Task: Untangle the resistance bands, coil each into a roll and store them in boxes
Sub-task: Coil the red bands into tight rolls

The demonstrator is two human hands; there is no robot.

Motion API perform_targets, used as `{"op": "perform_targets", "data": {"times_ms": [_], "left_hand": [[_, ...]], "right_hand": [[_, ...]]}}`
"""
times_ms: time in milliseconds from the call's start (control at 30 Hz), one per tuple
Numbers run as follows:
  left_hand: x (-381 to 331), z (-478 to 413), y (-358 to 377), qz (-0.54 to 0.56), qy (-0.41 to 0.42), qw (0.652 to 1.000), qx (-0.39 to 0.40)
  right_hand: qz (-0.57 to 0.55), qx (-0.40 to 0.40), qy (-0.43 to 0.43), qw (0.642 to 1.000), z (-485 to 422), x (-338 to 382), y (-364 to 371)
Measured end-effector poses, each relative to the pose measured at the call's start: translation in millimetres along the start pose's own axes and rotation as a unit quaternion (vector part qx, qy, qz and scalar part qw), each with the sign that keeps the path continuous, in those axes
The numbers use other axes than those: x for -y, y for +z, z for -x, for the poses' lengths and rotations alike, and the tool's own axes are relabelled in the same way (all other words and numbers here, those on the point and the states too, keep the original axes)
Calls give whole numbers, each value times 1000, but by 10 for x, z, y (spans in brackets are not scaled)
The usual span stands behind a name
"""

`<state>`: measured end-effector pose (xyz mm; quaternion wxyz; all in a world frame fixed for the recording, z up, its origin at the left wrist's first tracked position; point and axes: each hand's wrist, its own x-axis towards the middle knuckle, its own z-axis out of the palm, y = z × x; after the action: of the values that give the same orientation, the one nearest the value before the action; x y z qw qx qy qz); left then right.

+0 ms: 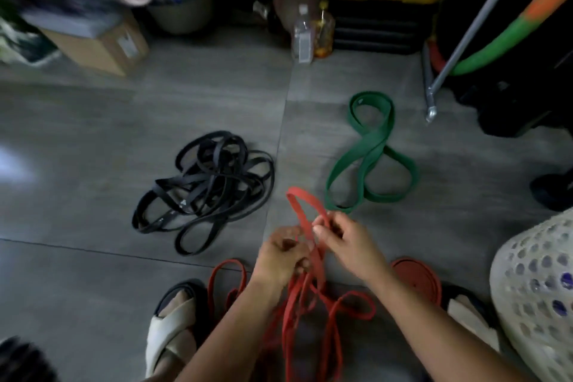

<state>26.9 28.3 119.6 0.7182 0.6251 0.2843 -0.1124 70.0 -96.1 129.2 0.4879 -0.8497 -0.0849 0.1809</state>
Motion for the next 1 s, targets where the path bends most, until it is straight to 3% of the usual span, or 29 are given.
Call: {"op": "perform_targets", "data": {"times_ms": [133,233,367,433,533,667,833,1000], "left_hand": [[-606,444,-63,-55,124,991,17],[-1016,812,12,-109,216,970,15],[-1336,1319,122,-167,318,930,76],[-1469,1457,57,-180,338,918,106],[-1714,1561,-75,-72,314,938,125],[-1838,1410,-262,-50,313,948,21],[-1866,1329,-314,-107,181,970,124],[-1820,1203,-312,-130,137,975,118]], "right_hand": [[56,-11,-74,996,249,694,-408],[32,-45,-108,993,490,1121,-591],[33,-122,-145,981,771,1492,-755],[32,-116,-156,980,863,1600,-872],[4,-36,-165,986,921,1632,-983],[-28,8,-162,986,909,1423,-953],[30,-3,-187,982,760,1246,-977],[19,-14,-177,984,672,1241,-970]]}}
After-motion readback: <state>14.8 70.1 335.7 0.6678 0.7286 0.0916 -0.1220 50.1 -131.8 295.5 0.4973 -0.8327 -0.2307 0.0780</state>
